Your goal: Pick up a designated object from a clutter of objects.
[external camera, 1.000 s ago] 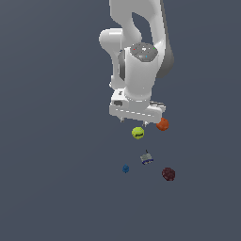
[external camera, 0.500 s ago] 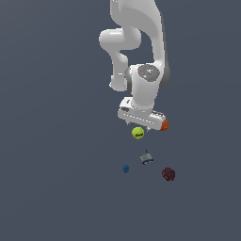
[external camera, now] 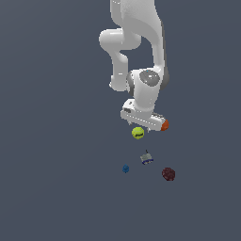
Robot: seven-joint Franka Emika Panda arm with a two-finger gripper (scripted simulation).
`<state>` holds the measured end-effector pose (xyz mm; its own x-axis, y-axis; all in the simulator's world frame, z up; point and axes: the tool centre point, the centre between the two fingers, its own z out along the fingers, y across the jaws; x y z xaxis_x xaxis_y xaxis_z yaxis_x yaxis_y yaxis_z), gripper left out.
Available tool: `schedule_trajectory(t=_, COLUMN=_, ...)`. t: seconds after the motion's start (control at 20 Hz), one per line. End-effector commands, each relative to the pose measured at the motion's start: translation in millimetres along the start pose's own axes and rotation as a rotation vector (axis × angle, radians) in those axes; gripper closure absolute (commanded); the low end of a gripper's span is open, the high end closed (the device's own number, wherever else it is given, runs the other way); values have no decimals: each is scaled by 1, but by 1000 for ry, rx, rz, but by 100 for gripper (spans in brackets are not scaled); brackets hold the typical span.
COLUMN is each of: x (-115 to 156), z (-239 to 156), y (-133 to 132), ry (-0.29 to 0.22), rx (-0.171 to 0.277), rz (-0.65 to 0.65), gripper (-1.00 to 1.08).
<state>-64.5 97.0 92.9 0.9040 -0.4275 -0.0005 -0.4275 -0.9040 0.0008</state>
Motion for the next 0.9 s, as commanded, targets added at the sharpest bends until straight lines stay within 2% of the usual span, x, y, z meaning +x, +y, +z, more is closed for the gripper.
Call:
schedule_trajectory(t=0.0, x=-1, z=2, y=0, ry=1, rx=1, rz=5, gripper=-92)
schedule_trajectory(t=0.3, x=-1, z=8, y=0, ry=0, rx=0, rz=2, gripper=-92)
schedule_trajectory(t=0.85, x=-2, z=48, y=0, ry=0, rx=1, rz=5, gripper=-92)
